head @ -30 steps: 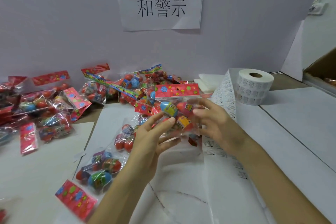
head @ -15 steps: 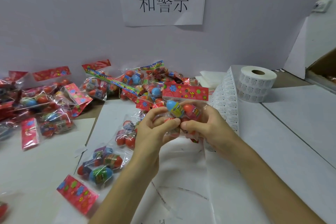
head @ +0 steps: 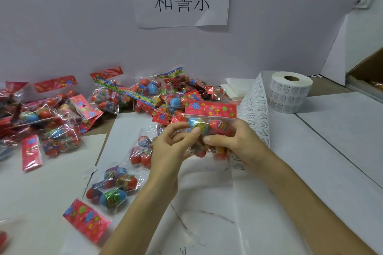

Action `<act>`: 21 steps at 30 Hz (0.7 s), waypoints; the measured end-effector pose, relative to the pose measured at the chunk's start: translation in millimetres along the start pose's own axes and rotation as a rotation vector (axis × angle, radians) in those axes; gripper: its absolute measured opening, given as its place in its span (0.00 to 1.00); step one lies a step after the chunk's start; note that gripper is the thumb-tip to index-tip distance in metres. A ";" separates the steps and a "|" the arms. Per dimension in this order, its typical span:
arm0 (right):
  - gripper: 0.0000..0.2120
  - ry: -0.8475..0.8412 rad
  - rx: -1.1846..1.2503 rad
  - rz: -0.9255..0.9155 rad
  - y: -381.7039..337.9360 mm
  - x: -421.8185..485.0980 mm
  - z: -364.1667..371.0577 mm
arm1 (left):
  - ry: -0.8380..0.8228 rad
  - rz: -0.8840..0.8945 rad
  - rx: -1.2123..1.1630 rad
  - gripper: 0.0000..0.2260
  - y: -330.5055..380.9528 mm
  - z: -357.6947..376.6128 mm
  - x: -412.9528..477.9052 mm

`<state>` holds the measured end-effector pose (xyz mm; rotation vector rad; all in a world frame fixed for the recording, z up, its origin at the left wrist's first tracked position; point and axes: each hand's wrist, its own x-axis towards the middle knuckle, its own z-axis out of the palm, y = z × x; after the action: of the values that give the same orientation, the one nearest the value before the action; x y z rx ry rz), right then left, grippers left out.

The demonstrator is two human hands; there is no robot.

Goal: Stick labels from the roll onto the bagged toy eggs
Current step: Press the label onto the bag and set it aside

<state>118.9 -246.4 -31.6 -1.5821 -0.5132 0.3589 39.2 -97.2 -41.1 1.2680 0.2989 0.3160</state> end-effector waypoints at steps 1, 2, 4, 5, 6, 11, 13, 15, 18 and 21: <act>0.15 -0.011 0.010 -0.004 -0.3 -0.1 0.4 | 0.019 0.007 0.004 0.19 0.9 -0.9 0.1; 0.15 -0.011 0.033 -0.006 -0.7 -0.2 0.8 | 0.036 0.009 0.005 0.20 1.3 -1.6 0.6; 0.19 0.009 0.097 -0.015 -0.5 0.3 2.4 | 0.067 0.020 0.011 0.18 1.6 -1.8 1.6; 0.21 0.024 0.119 -0.028 -0.1 0.7 3.3 | 0.083 0.030 0.017 0.16 1.2 -1.7 2.2; 0.21 0.038 0.136 -0.044 0.3 0.9 3.8 | 0.098 0.038 0.019 0.14 0.8 -1.5 2.3; 0.17 0.039 0.156 -0.057 5.2 2.5 4.3 | 0.160 0.049 0.015 0.12 1.0 -1.5 2.6; 0.18 0.035 0.142 -0.061 6.1 2.6 5.0 | 0.176 0.067 0.024 0.11 1.7 -2.6 3.6; 0.21 0.050 0.131 -0.073 6.0 2.9 5.0 | 0.157 0.068 0.041 0.12 2.8 -3.5 4.2; 0.22 0.079 0.124 -0.090 6.5 4.6 2.3 | 0.049 -0.024 0.031 0.21 4.3 -5.6 4.4; 0.20 0.082 0.147 -0.092 7.0 4.7 0.5 | -0.087 -0.122 -0.038 0.28 4.2 -3.9 3.1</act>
<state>123.3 -243.6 -38.3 -1.4198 -0.4834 0.2557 40.2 -91.4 -38.3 1.2165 0.2932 0.1608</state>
